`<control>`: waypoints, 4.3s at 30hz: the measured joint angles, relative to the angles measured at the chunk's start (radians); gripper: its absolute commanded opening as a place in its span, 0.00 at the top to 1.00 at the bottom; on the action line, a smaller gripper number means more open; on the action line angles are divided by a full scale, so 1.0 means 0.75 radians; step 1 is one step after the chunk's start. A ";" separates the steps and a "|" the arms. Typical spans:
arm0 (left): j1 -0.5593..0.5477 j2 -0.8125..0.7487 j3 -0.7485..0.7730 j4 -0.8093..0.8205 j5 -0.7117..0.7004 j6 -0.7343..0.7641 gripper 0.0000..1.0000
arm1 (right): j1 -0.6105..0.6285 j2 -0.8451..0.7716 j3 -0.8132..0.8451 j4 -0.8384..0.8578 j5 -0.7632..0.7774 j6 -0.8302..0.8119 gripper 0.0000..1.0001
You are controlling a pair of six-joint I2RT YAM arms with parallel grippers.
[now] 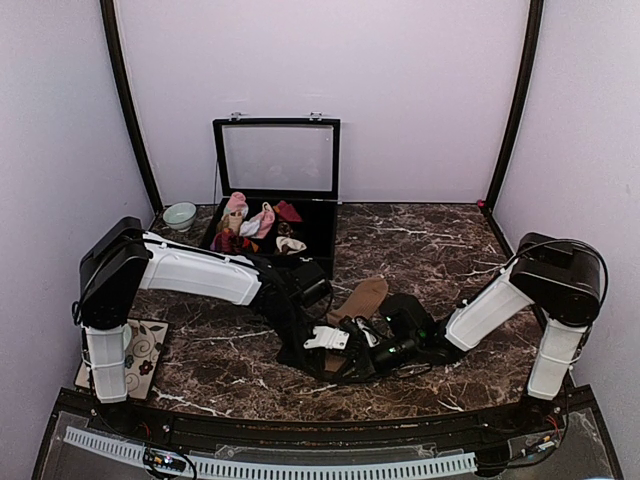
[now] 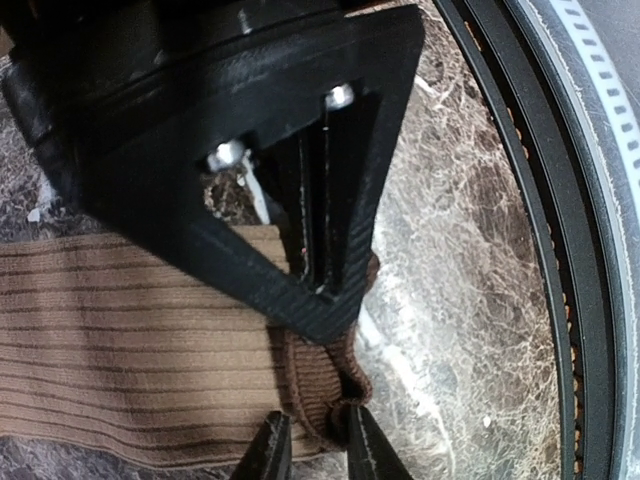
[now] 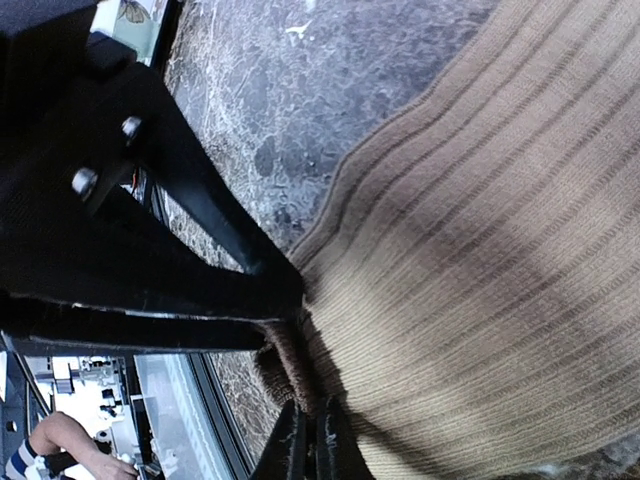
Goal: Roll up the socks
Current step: Roll the sock at the center of the board.
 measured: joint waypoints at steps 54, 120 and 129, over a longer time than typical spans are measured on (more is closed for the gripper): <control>0.149 -0.228 -0.038 0.072 -0.105 -0.051 0.56 | 0.315 -1.325 -0.482 -0.347 1.277 -0.548 0.01; 0.144 -0.343 -0.276 0.063 0.160 0.029 0.33 | 0.009 0.013 0.042 -0.015 0.085 -0.241 1.00; 0.026 -0.195 -0.226 0.187 -0.008 0.076 0.50 | -0.016 0.036 0.040 -0.002 -0.021 -0.095 1.00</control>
